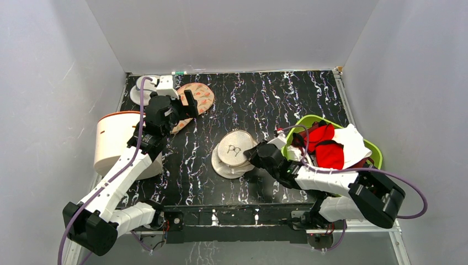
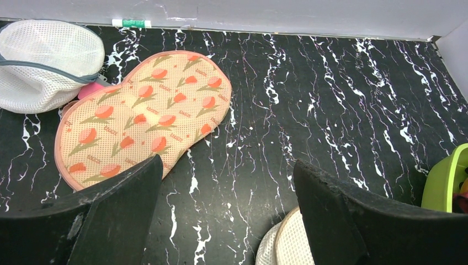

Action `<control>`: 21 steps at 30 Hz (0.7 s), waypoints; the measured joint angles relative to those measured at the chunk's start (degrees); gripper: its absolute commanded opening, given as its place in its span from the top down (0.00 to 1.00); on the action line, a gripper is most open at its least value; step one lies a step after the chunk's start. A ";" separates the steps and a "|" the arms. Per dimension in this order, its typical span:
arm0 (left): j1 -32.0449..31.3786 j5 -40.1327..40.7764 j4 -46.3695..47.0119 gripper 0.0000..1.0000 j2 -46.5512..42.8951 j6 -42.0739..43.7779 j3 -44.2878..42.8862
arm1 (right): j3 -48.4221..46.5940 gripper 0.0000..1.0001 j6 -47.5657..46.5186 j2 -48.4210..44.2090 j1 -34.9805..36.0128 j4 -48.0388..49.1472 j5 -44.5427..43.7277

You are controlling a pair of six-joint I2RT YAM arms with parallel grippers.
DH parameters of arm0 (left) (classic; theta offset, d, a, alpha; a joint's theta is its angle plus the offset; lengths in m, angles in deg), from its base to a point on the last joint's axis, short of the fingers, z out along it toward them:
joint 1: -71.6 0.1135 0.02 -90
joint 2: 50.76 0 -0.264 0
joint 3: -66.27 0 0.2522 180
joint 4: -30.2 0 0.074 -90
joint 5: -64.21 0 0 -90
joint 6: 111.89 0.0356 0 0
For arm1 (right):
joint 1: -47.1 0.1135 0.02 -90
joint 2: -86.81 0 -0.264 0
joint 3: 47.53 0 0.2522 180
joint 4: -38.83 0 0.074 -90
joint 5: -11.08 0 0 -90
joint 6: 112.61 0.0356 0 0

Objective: Unzip the laundry bag and remove the bra
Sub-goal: Close the laundry bag at the center of the board.

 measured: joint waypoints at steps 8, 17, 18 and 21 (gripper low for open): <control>0.02 -0.79 -0.02 0.14 0.28 -0.31 0.00 | 0.11 0.84 0.02 6.43 -3.10 -4.44 1.07; 0.02 -1.25 -0.07 0.13 1.60 -0.48 0.00 | -5.68 0.52 -5.68 13.11 -3.21 -7.74 4.55; 0.02 -1.29 -0.07 0.13 1.64 -0.48 0.00 | -6.34 0.47 -6.99 13.03 -3.21 -8.90 4.44; 0.02 -1.55 -0.07 0.13 1.68 -0.48 0.00 | -8.37 0.29 -11.19 12.24 -3.19 -12.90 3.48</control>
